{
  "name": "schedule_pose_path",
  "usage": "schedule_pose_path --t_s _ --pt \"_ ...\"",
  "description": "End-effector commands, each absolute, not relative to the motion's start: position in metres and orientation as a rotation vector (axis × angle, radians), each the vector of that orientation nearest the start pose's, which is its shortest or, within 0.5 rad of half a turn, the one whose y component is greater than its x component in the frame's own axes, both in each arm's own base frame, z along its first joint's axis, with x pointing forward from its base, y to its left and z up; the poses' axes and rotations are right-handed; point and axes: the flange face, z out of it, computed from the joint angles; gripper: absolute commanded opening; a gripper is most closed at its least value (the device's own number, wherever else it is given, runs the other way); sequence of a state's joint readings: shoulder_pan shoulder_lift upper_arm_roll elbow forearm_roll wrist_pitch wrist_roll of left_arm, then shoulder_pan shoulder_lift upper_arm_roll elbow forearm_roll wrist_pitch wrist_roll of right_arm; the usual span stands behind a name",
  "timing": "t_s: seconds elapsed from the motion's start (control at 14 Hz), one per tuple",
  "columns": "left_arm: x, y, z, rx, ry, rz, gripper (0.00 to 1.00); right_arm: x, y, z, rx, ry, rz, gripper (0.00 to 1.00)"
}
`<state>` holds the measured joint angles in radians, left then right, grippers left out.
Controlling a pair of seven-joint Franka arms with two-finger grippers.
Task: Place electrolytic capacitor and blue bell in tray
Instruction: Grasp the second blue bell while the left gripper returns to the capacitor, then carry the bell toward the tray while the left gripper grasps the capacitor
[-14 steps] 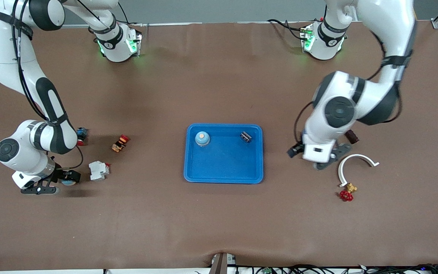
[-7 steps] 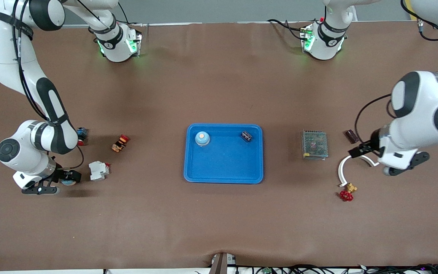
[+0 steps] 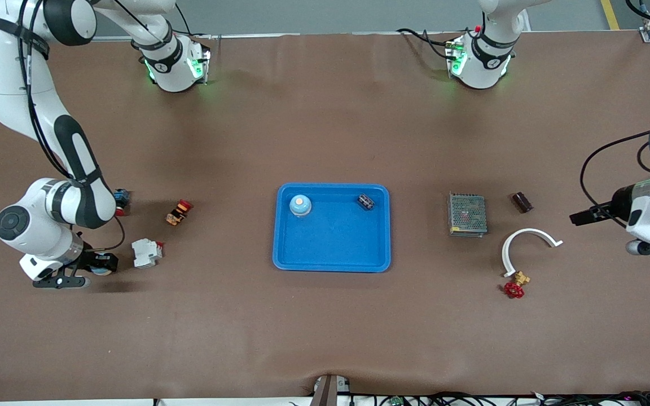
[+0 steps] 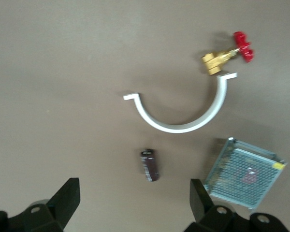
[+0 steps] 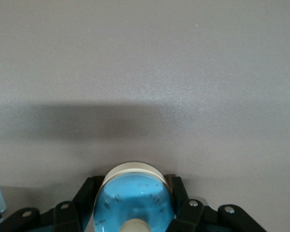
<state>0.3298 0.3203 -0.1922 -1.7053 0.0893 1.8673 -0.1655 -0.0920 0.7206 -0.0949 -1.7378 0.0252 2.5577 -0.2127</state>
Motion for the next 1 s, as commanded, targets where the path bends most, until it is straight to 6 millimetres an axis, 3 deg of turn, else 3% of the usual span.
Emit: schedule_pose_path --t_s 0.0,0.29,0.43,0.71,0.93 --pt "0.604 0.124 0.388 -3.092 -0.385 0.192 1.0 0.677 -0.103 0.198 -3.156 -0.093 -0.079 0.0" --pt "0.577 0.117 0.346 -3.096 -0.426 0.081 1.0 0.714 -0.083 0.277 -3.072 -0.058 0.038 0.0" --pt "0.559 0.109 0.333 -3.083 -0.494 0.043 1.0 0.723 -0.05 0.295 -3.078 0.005 0.046 0.0" --pt "0.538 0.084 0.306 -3.06 -0.637 0.026 1.0 0.723 0.073 0.312 -3.08 0.267 0.025 0.0" --pt "0.53 0.067 0.286 -3.055 -0.71 0.001 1.0 0.706 0.185 0.306 -3.056 0.478 0.006 0.0"
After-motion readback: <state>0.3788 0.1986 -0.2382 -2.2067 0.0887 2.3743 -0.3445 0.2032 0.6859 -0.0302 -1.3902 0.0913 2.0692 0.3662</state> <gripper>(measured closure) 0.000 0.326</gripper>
